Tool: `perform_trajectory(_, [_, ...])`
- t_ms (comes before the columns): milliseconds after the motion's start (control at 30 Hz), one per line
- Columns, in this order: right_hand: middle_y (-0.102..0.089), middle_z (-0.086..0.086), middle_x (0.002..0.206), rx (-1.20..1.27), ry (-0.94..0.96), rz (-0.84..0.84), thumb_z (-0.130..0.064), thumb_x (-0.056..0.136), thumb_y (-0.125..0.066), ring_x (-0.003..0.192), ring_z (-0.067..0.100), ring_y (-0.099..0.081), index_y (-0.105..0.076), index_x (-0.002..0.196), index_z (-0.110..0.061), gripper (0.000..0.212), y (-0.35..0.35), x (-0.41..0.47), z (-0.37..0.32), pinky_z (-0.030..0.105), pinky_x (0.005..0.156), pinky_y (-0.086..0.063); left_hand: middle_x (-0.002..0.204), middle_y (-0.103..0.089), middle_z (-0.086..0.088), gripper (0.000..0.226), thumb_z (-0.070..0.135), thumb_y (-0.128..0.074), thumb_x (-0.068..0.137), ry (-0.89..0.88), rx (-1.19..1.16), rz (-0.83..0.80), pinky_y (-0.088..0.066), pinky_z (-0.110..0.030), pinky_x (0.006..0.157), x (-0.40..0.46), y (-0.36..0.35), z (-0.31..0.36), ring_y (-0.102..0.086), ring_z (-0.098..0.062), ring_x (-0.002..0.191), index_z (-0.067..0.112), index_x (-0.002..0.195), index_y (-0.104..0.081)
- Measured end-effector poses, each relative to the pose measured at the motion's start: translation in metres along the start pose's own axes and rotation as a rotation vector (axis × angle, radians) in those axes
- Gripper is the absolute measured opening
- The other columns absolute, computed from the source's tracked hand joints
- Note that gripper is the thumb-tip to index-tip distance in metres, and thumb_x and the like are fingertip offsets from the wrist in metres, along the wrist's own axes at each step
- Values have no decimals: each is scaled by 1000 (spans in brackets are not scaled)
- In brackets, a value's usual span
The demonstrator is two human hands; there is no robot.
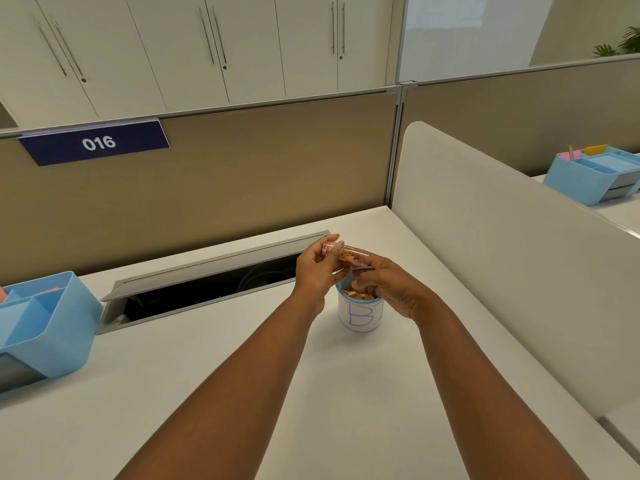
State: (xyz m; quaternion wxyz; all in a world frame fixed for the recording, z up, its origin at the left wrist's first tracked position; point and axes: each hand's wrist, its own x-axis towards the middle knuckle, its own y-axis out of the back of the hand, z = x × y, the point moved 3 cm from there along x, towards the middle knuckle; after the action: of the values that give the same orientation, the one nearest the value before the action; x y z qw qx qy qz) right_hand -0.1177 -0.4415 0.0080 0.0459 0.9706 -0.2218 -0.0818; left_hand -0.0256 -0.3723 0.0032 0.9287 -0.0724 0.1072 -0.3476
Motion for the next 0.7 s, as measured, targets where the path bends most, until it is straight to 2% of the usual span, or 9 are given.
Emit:
perform_trajectory(100, [-60,3,107,103,9,28,4,80,-49,96,17,-58,-57,105,-28,40,1,-1,-1,23,75,-49,125,-56,-21,31,12,-54,87,-26,-18,-17,-54,-34,79,-1,-2,1,-60,-33,109,13,118,-55])
perform_trajectory(167, [-60,4,107,207,-10,50,-1,82,-50,104,22,-56,-59,99,-26,32,0,-1,0,32,84,-50,127,-54,-21,31,12,-53,88,-40,-19,-35,-55,-32,76,-1,-3,2,-59,-33,110,15,119,-55])
perform_trajectory(267, [-58,11,108,317,-64,76,-13,86,-49,115,31,-50,-61,101,-19,20,-2,1,2,45,98,-42,129,-52,-20,34,10,-52,88,-48,5,-71,-54,-37,82,-2,-4,3,-57,-34,113,17,121,-54])
perform_trajectory(333, [-56,14,109,400,-90,76,-20,88,-47,113,32,-49,-58,106,-13,22,-4,3,2,41,91,-45,127,-53,-19,35,9,-52,88,-51,10,-94,-52,-39,85,-3,-4,3,-56,-33,114,19,121,-53])
perform_trajectory(400, [-56,13,103,491,-90,61,-15,87,-46,108,30,-49,-59,98,-12,18,-8,3,2,35,81,-47,122,-54,-18,34,7,-52,88,-54,-2,-119,-52,-40,85,-2,-3,4,-55,-33,114,22,119,-54])
perform_trajectory(467, [-57,10,95,526,-76,55,-7,84,-44,105,27,-49,-60,91,-16,19,-11,4,4,33,79,-48,121,-54,-16,35,6,-51,88,-52,-1,-138,-52,-38,83,-2,-2,6,-55,-32,114,24,118,-54])
perform_trajectory(600, [-57,6,102,338,-49,30,-1,81,-44,105,24,-52,-56,102,-28,36,-11,6,4,34,85,-48,120,-55,-16,33,7,-51,89,-59,-10,-130,-58,-24,70,-1,2,8,-57,-30,110,23,118,-55])
perform_trajectory(700, [-56,10,113,108,-66,54,1,78,-48,110,28,-52,-48,115,-26,46,-9,6,1,40,96,-44,115,-56,-14,32,7,-53,87,-56,-41,-109,-58,-21,66,1,4,6,-60,-28,103,21,115,-56])
